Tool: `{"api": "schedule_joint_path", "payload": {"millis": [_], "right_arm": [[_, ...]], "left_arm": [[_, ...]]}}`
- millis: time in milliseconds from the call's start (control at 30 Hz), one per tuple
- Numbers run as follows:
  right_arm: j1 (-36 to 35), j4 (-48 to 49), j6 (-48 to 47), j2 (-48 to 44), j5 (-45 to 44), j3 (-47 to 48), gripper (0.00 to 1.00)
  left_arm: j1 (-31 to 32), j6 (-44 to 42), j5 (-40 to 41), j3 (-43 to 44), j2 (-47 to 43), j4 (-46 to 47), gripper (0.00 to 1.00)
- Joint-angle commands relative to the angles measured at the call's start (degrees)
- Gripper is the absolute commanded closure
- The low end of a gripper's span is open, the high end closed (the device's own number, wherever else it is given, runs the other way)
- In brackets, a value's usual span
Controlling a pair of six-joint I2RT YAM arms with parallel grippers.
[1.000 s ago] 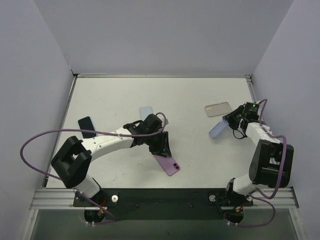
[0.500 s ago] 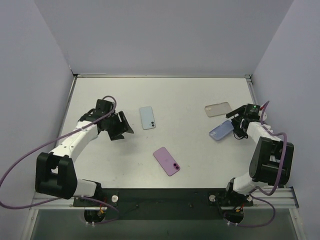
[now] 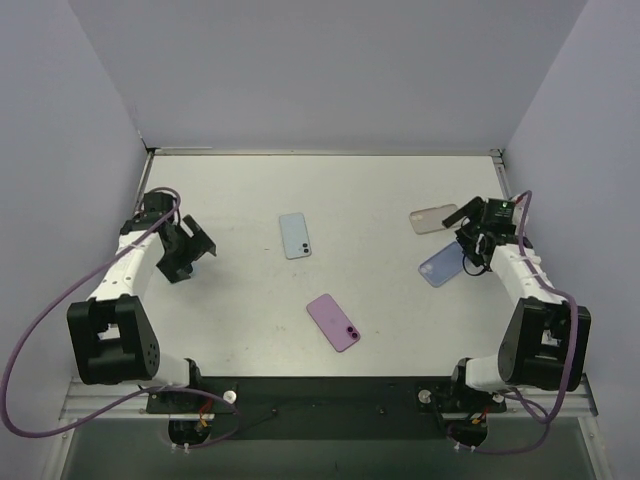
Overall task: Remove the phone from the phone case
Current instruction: Place the phone case at the center of the board, then pick up the phone at the center of the board.
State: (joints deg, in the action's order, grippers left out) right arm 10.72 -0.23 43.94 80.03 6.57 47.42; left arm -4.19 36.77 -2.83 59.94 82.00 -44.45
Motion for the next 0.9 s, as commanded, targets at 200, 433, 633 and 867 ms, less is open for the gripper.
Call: {"api": "schedule_joint_path", "payload": {"millis": [200,433,633,867], "right_arm": [[-8.70,2.86,0.35,-2.77,9.07,-3.65,0.12],[-8.96,2.25,-1.14,-3.21,10.31,-4.09,0.12],[-8.96,2.25,-1.41,-3.74,11.01,-4.97,0.13],[-8.88,3.13,-0.96,-4.00,11.62,-6.11,0.13]], "left_arm": [[-8.47,-6.44,9.32,5.35,8.77,-0.54,0.03],[-10.57,-10.41,7.94,10.02,15.73,-0.47,0.03],[-11.99,-13.48,4.24,12.12,21.71,0.76,0.03],[-12.08,-14.45,2.83,12.13,23.47,2.69,0.03]]}}
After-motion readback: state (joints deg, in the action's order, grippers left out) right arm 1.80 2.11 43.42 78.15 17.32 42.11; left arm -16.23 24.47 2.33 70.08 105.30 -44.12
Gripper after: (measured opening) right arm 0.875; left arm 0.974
